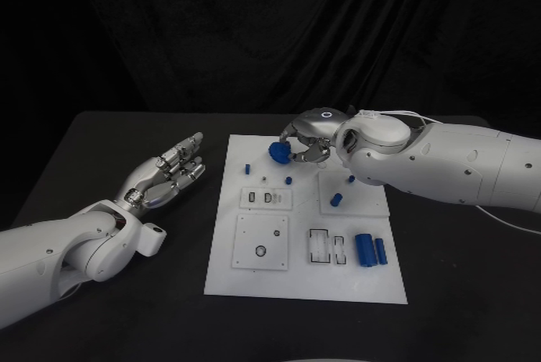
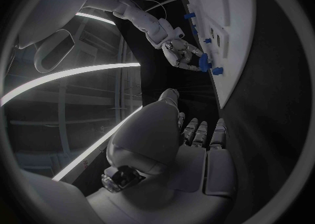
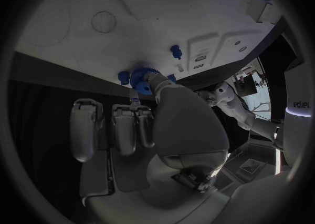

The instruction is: Assemble the parts on the task board

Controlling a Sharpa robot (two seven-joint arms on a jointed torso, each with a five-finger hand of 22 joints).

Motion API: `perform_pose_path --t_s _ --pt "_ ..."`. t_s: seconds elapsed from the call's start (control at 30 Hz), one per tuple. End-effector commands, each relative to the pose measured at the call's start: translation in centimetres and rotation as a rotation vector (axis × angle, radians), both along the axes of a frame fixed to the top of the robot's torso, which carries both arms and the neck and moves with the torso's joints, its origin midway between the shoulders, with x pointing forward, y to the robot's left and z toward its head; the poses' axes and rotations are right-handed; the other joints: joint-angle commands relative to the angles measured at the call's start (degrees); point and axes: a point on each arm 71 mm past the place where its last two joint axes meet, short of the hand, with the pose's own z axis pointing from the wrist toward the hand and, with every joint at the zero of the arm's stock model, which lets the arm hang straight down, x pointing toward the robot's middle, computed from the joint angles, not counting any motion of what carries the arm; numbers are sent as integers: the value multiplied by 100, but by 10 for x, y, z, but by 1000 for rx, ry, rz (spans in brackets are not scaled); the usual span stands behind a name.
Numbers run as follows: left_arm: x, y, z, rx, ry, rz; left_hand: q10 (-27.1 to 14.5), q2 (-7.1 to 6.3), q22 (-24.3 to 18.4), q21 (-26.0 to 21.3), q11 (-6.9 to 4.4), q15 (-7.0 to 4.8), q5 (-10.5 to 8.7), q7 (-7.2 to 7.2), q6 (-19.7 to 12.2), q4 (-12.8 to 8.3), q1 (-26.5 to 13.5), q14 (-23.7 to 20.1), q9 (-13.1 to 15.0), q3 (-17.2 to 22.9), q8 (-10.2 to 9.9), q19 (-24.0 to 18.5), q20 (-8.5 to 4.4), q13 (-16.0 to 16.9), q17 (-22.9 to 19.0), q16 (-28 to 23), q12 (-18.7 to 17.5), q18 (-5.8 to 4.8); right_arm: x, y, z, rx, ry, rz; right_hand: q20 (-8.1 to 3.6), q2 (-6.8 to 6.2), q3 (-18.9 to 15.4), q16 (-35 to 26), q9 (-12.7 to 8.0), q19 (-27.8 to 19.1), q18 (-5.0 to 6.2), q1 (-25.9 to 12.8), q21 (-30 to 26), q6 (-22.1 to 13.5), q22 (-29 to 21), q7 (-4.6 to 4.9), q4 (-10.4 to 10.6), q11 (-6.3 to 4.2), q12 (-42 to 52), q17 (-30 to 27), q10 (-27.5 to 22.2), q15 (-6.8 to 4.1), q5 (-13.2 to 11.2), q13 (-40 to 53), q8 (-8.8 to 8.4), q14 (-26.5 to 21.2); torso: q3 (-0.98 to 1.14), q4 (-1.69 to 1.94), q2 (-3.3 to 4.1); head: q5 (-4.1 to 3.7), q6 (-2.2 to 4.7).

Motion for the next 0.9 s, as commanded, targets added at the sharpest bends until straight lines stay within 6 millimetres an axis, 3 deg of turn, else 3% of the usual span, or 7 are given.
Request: perform_pose_path --t_s 0.03,0.9 --pt "-3 -2 7 -45 -82 -39 -4 -12 0 10 41 51 -50 49 5 1 -65 -3 8 23 26 12 36 0 -6 -21 -24 13 -1 1 -1 5 -8 9 24 4 -29 17 -28 112 98 -80 -45 -69 1234 2 23 -38 15 1509 607 1 -7 1509 -13 600 -1 -1 0 5 -5" --pt "-2 -2 7 -44 -79 -39 -5 -11 0 10 45 52 -57 55 10 3 -68 -3 8 23 26 12 37 0 -6 -21 -24 14 -3 5 -1 8 -9 20 15 136 -84 17 -179 84 109 -411 -105 -101 1224 -1 269 -42 15 1509 607 -4 -6 1509 17 600 -4 3 2 1 -24"
